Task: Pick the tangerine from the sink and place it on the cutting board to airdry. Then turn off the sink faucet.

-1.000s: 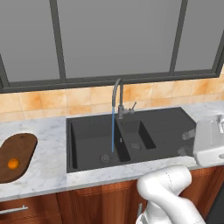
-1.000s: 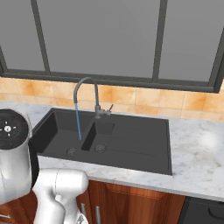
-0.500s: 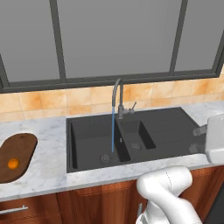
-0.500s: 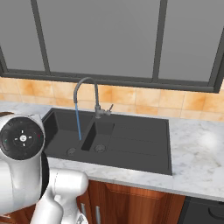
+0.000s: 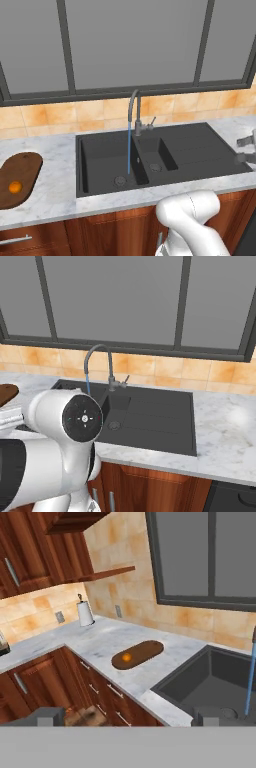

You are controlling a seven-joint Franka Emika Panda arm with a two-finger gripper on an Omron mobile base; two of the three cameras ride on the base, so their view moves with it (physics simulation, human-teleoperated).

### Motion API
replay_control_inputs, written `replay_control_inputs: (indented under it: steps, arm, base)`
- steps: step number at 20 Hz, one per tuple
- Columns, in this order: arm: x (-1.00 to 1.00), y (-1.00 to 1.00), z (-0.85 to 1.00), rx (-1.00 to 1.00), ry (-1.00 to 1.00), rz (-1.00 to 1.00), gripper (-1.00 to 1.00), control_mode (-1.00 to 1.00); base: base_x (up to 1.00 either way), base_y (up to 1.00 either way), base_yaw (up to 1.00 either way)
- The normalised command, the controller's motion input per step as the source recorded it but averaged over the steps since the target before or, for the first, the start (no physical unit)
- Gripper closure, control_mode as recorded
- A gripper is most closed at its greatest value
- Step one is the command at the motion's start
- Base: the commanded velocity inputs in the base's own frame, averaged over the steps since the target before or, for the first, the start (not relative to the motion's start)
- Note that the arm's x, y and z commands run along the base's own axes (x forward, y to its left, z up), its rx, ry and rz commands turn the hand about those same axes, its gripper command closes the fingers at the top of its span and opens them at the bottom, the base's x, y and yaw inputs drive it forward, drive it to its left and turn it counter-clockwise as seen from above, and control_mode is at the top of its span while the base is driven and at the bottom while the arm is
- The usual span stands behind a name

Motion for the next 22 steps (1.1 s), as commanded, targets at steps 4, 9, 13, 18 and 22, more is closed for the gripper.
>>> replay_control_inputs:
  steps: [4,9,13,18,22]
  arm:
    - [0.37,-0.11,0.00,0.02,0.00,0.00,-1.00,-1.00]
    - [0.37,-0.23,-0.14,0.00,-0.02,0.00,-1.00,-1.00]
    - [0.35,-0.15,-0.22,0.00,-0.04,0.02,-1.00,-1.00]
    - [0.30,-0.03,-0.15,0.00,-0.04,0.01,-1.00,-1.00]
    - [0.24,-0.04,-0.01,0.00,-0.05,0.00,-1.00,-1.00]
  base:
    - [0.00,0.00,0.00]
    - [0.00,0.00,0.00]
    - [0.00,0.00,0.00]
    - [0.00,0.00,0.00]
    - [0.00,0.00,0.00]
